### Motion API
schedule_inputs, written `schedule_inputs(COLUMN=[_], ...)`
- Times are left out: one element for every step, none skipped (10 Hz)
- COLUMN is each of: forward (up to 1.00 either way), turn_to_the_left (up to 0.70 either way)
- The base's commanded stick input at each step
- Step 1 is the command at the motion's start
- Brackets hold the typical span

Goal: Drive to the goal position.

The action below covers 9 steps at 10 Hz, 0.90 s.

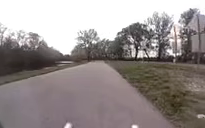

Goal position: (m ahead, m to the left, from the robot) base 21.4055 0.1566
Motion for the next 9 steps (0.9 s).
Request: schedule_inputs(forward=[1.0,1.0,1.0,1.0,1.0,1.0,1.0,1.0,1.0], turn_to_the_left=[0.0,0.0,0.0,0.0,0.0,0.0,0.0,0.0,0.0])
